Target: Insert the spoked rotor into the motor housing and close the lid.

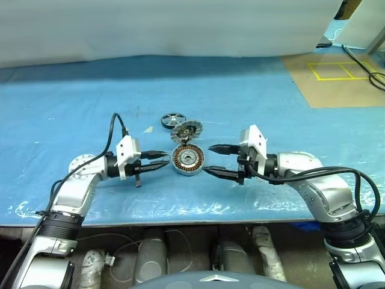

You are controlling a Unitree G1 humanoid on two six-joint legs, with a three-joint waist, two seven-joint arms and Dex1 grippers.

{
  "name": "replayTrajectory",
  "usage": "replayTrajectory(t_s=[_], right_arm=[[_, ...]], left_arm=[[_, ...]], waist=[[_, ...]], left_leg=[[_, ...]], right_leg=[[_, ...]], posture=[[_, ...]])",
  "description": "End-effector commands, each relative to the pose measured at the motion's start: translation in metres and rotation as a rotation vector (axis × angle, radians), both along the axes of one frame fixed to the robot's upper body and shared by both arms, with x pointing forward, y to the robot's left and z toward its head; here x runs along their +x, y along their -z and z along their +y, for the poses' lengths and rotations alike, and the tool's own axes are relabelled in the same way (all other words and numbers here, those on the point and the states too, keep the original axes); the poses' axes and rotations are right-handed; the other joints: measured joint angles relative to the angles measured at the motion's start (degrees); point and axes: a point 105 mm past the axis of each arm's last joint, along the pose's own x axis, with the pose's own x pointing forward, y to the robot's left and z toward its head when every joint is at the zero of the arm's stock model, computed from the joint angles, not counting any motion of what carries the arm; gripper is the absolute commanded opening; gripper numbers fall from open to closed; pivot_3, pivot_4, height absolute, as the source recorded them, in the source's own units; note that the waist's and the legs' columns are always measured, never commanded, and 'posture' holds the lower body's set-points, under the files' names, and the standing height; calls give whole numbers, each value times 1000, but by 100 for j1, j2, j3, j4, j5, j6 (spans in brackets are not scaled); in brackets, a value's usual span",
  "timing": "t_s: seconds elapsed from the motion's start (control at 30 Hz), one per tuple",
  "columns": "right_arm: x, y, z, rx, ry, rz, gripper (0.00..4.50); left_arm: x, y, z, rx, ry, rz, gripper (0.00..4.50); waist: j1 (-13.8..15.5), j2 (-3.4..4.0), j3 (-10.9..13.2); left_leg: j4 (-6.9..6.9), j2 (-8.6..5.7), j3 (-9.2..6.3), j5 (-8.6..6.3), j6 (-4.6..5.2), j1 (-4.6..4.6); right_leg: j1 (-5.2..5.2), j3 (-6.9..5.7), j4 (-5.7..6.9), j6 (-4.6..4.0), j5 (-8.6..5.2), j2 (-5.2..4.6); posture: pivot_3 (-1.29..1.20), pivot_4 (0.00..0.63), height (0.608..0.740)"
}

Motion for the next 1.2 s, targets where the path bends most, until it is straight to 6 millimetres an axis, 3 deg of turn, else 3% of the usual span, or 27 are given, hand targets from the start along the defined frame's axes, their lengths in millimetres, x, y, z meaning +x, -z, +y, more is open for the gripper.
replayTrajectory(t_s=[0.03,0.4,0.7,1.2], right_arm=[[-4,-11,-3,14,19,-51,3418],[-5,-4,-15,-3,128,-55,3418],[-9,0,-20,-17,172,-51,3418],[-9,4,-22,-39,200,-53,3418]], left_arm=[[5,-10,-15,-9,26,-65,672],[26,12,-51,107,58,-159,672],[32,28,-46,188,74,-102,672],[41,35,-48,268,73,-101,672]], waist=[[5,0,0],[10,0,0],[10,0,0],[13,0,0]], left_leg=[[0,0,0,0,0,0],[8,0,-3,0,0,-4],[8,-1,-4,0,0,-7],[9,-2,-5,0,1,-6]], right_leg=[[0,0,-1,0,0,0],[2,-2,1,3,2,0],[1,-3,-1,4,2,0],[3,-3,-1,5,2,-1]], posture=[[0,150,740],[0,150,740],[0,150,740],[0,150,740]])
